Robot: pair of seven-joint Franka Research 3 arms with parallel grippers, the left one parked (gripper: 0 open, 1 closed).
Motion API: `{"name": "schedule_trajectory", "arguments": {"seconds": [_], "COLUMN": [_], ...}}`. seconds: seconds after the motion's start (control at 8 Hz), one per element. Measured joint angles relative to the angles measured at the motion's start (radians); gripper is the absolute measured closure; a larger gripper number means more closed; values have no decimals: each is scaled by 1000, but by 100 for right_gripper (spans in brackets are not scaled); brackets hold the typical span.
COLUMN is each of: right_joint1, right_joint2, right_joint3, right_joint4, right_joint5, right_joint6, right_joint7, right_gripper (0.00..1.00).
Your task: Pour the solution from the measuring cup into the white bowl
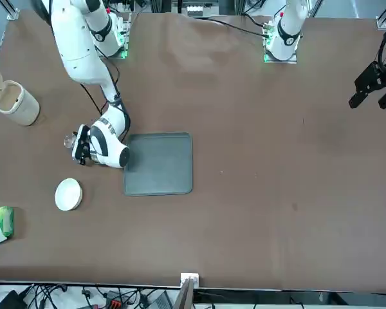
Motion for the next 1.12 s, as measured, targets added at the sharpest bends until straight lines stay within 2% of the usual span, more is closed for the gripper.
{"name": "schedule_trajectory", "arguments": {"seconds": [0.5, 0.75, 1.12], "right_joint1": [4, 2, -17], "right_joint2": [-123, -142, -140], "right_joint3": [5, 5, 3], "right_joint4": [45, 102, 166], "right_joint5": [-27, -29, -28], "right_joint6": [16, 42, 148], "right_joint7": [-179, -270, -400], "right_gripper": [26, 26, 26]}}
